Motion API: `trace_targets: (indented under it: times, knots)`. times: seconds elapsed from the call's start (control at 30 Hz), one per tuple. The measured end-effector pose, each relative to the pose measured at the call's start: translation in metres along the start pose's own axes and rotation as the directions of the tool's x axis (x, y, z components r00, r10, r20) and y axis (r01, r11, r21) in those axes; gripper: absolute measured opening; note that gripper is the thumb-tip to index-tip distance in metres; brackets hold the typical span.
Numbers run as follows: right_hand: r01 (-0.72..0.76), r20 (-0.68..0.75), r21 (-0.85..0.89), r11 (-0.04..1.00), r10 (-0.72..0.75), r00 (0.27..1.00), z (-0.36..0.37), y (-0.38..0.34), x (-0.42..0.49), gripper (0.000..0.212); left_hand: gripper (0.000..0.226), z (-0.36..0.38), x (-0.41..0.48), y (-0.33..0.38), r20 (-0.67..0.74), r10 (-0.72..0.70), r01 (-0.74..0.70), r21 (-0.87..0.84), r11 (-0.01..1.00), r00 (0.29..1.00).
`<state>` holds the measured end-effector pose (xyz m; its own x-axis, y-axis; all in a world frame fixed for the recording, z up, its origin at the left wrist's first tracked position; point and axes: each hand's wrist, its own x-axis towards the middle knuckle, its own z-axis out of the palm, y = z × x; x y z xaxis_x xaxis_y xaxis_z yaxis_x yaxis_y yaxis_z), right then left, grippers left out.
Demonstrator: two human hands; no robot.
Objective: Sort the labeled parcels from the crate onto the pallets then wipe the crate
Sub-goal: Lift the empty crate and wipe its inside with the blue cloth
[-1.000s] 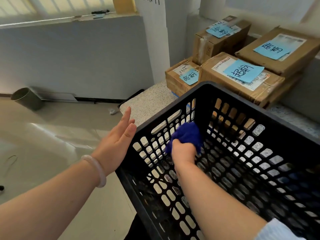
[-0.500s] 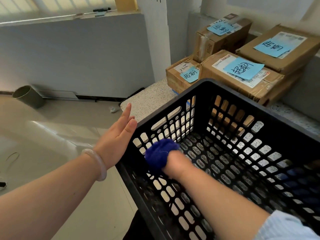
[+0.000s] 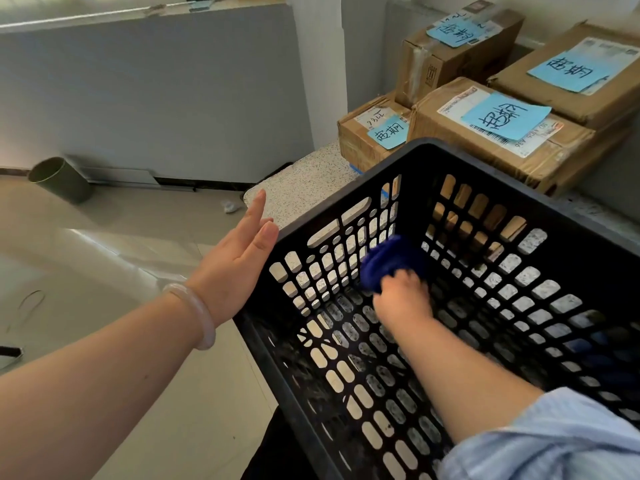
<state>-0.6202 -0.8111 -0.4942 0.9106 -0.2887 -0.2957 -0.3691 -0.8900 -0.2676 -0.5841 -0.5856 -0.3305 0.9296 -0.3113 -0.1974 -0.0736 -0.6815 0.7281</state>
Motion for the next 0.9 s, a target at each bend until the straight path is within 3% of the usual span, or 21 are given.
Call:
trace_targets:
  times: [0.1,0.23,0.37,0.47,0.6,0.67,0.8,0.9]
  knots:
    - [0.091,-0.020,-0.048,0.995,-0.092,0.996,0.013,-0.016,-0.019,0.032,0.069,0.001,-0.001,0.002,-0.004,-0.008,0.008,0.013,1.000,1.000]
    - [0.205,0.120,-0.040,0.978,-0.199,0.973,0.010,-0.026,-0.035,0.028,0.069,0.002,-0.002,0.007,-0.003,-0.016,0.016,0.023,1.000,1.000]
    - [0.484,0.228,0.001,0.875,-0.471,0.852,0.026,-0.058,-0.071,0.037,0.073,0.002,-0.004,0.008,-0.011,-0.010,0.010,-0.002,1.000,1.000]
    - [0.498,0.212,0.073,0.864,-0.501,0.839,0.028,-0.056,-0.077,0.037,0.073,0.002,-0.004,0.007,-0.005,-0.003,0.003,0.002,1.000,1.000]
    - [0.671,0.263,-0.098,0.735,-0.632,0.729,0.012,-0.023,-0.043,0.034,0.071,0.001,-0.002,0.004,-0.006,0.005,-0.006,-0.012,1.000,1.000]
    - [0.629,0.217,-0.183,0.756,-0.593,0.775,-0.002,0.002,-0.023,0.033,0.070,0.001,-0.001,0.001,-0.003,0.014,-0.014,0.000,1.000,1.000]
    - [0.261,0.052,-0.334,0.906,-0.259,0.965,-0.036,0.065,-0.011,0.038,0.071,0.003,-0.001,0.002,-0.016,0.017,-0.017,0.006,1.000,1.000]
    - [0.136,0.028,-0.358,0.924,-0.135,0.990,-0.034,0.083,-0.014,0.040,0.071,0.004,-0.002,0.003,-0.030,0.022,-0.022,0.005,1.000,0.999]
